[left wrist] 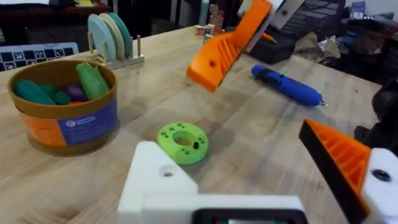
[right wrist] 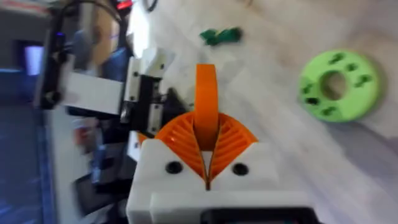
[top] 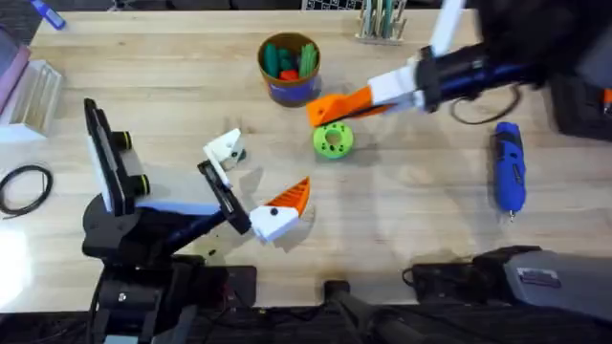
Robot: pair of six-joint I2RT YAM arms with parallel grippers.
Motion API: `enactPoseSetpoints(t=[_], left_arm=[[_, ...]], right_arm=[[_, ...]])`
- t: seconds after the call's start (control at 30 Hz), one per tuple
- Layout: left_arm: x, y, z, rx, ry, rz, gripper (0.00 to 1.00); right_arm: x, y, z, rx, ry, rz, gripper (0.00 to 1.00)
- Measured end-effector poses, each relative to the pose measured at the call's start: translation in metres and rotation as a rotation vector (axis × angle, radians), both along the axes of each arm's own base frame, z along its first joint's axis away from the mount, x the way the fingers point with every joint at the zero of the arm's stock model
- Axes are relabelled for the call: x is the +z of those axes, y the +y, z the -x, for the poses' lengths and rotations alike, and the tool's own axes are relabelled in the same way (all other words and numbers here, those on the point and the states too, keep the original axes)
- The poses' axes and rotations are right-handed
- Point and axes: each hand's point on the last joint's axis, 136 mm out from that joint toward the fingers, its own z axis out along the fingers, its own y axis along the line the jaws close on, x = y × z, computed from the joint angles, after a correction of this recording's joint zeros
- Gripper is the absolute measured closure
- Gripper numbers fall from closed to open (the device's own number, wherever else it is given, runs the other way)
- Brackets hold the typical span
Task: Pick up the gripper from the table and insert it into the empty holder that is missing its gripper. Then pick up a screw, insert it into the mounting hole, and use the screwdriver to tighten it. Finally, clean up the table by picking up the vegetable and placing it into the bucket.
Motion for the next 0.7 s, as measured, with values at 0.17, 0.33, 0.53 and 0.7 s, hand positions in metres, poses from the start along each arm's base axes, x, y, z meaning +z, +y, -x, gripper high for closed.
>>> enactPoseSetpoints(t=[0.17,0.33,0.53,0.7], left_arm=[[0.0,0.0,0.0,0.0,0.0,0.0,0.013],[0.0,0.0,0.0,0.0,0.0,0.0,0.013],[0.0,0.0,0.0,0.0,0.0,0.0,0.013],[0.0,0.0,0.0,0.0,0.0,0.0,0.014]], right_arm=[[-0.017,0.026,0.007,0.095,0.204,-0.138,0.992],[-0.024,0.048,0.008,0.156,0.298,-0.222,0.992],[-0.023,0.075,0.014,0.235,0.316,-0.269,0.992],[-0.019,0.086,0.017,0.259,0.33,-0.278,0.992]])
